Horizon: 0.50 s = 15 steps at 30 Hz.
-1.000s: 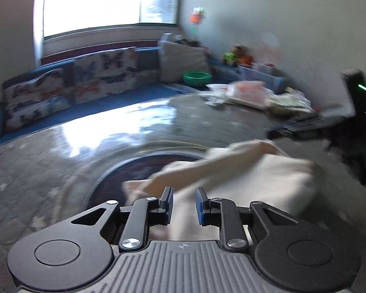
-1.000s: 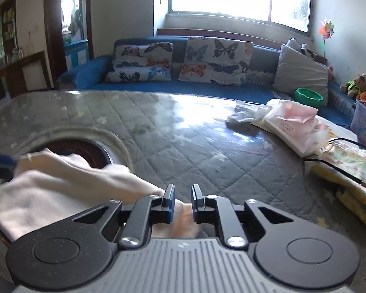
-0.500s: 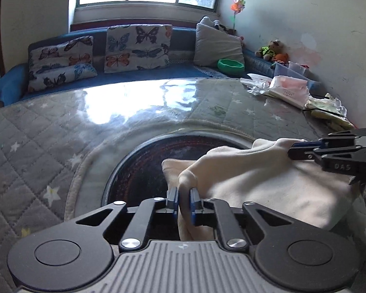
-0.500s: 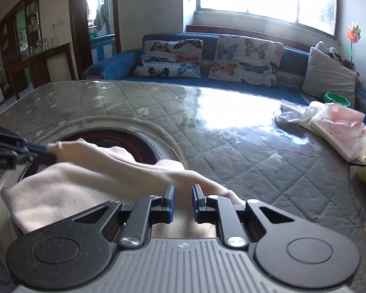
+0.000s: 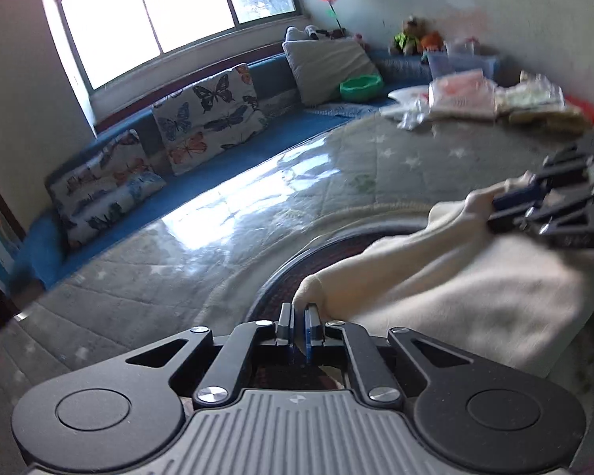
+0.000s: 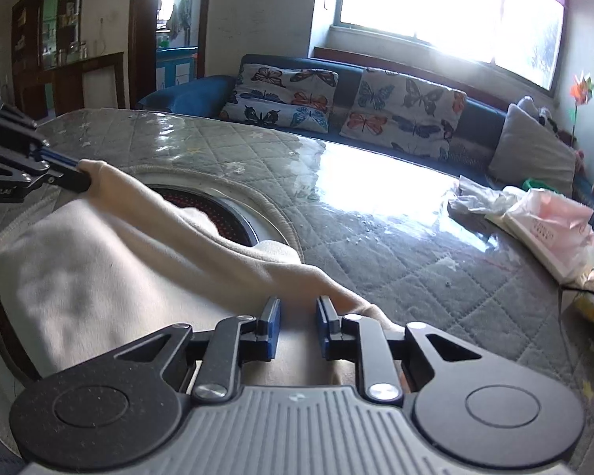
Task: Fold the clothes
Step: 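Lower the folded sweatshirt onto the table with both grippers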
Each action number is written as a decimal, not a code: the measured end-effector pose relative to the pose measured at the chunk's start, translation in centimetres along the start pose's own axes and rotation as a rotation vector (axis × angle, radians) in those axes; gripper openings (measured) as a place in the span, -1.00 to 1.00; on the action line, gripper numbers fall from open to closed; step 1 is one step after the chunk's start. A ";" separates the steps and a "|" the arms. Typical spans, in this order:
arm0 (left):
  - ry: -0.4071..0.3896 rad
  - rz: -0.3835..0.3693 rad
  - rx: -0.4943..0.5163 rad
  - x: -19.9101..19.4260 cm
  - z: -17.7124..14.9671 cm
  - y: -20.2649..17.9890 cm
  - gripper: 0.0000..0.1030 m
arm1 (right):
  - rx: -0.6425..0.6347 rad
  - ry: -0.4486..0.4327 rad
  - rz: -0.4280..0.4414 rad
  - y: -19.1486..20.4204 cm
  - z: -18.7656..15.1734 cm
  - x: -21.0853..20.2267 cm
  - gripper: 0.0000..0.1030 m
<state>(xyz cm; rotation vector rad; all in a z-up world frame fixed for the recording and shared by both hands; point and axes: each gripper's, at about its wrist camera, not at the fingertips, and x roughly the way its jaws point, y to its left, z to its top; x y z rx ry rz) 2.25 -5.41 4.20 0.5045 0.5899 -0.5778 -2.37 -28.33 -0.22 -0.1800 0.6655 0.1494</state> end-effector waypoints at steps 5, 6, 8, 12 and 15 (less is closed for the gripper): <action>0.030 -0.045 -0.137 0.8 -0.6 1.9 -0.82 | -0.023 0.001 -0.001 0.2 0.1 -0.1 -0.55; 0.036 -0.055 -0.167 1.0 -0.7 2.3 -0.81 | -0.021 0.005 0.000 0.2 0.2 -0.1 -0.52; 0.034 -0.054 -0.214 0.8 -0.8 3.1 -0.81 | -0.020 0.010 0.005 0.2 0.3 -0.2 -0.47; 0.018 -0.055 -0.256 -1.1 -0.9 3.7 -0.82 | -0.010 -0.001 0.010 0.3 0.7 -1.1 -0.44; 0.046 -0.103 -0.303 -1.5 -1.7 3.4 -0.81 | 0.004 -0.014 0.029 0.6 1.0 -2.1 -0.42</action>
